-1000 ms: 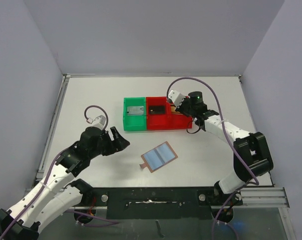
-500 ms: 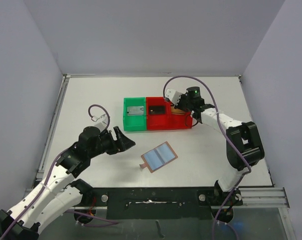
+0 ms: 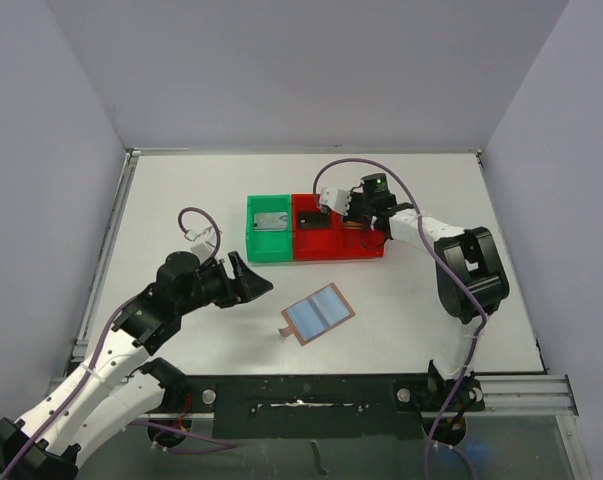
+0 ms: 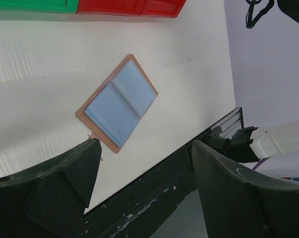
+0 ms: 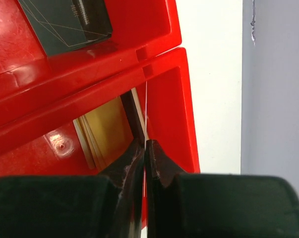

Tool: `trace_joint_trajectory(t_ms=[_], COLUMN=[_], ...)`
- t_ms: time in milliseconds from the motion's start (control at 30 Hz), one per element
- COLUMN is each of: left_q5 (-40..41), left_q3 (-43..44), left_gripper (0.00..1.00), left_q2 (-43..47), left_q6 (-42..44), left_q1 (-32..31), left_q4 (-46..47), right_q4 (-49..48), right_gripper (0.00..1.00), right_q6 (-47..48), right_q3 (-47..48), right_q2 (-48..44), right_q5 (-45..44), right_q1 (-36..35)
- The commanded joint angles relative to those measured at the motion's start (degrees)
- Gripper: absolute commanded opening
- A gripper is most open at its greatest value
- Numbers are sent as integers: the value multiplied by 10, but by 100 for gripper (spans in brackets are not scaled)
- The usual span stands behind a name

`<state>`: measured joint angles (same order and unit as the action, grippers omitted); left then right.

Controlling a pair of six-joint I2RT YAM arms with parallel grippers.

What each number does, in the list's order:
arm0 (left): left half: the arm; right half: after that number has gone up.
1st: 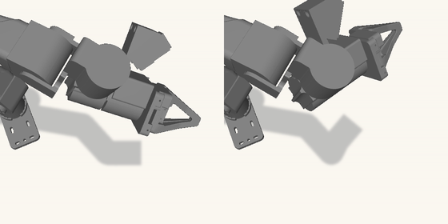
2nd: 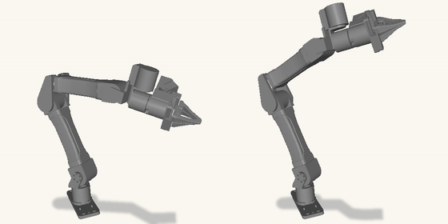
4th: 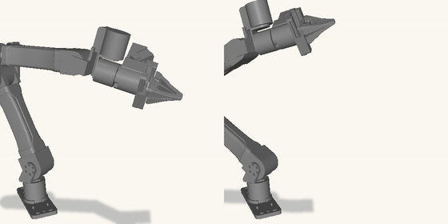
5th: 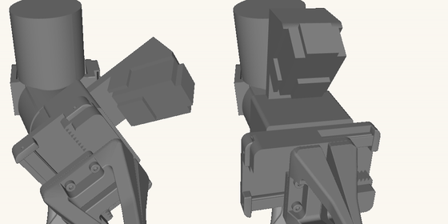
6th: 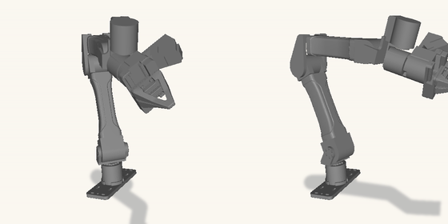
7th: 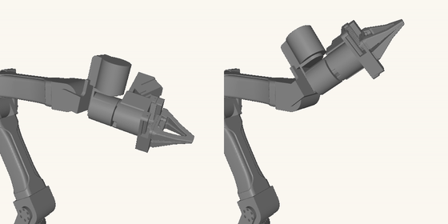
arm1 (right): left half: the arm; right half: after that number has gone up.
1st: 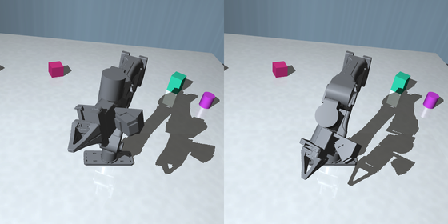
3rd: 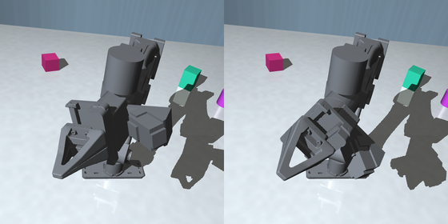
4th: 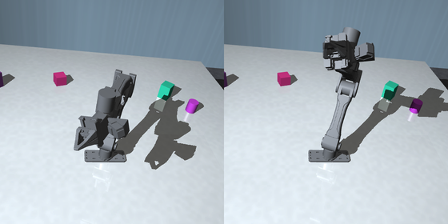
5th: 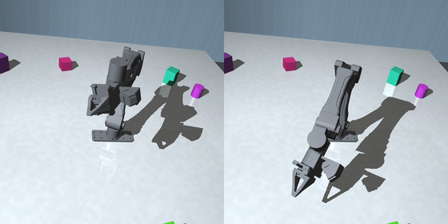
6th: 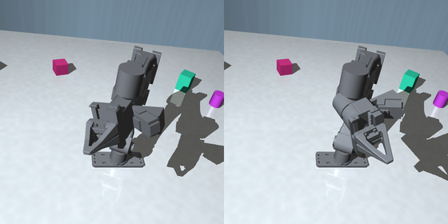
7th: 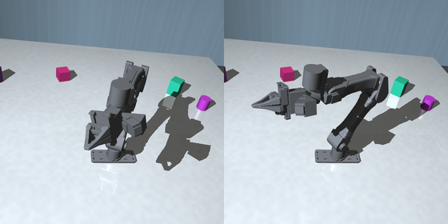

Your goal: Take the credit cards out of the card holder

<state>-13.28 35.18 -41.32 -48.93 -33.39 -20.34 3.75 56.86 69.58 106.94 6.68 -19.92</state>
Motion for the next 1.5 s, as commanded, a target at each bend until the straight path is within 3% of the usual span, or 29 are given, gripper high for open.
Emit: trace_joint_trajectory(t_ms=[0, 200, 433, 1100, 1267, 1367, 1467], left_q5=[-11, -12, -18, -99, -93, -67, -25], left_q3=[4, 4, 4, -11, -5, -3, 0], left_gripper=[74, 74, 74, 74, 74, 73, 72], left_q2=[0, -4, -10, -50, -65, -78, -98], left_q6=[1, -2, -3, -54, -67, -80, -97], left_q1=[3, 3, 3, -3, -17, -41, -75], left_q4=[34, 37, 44, 142, 153, 155, 151], right_q4=[-9, 32, 33, 6, -29, -59, -55], right_gripper=[1, 8, 35, 50, 51, 54, 65], right_q6=[33, 48, 32, -88, -228, -387, -611], right_q3=[36, 47, 30, 17, -4, -45, -91], right_q2=[17, 24, 1, -77, -141, -210, -272], right_q5=[-30, -7, 14, 71, 73, 119, 132], right_q1=[-6, -11, -7, 25, 29, 36, 48])
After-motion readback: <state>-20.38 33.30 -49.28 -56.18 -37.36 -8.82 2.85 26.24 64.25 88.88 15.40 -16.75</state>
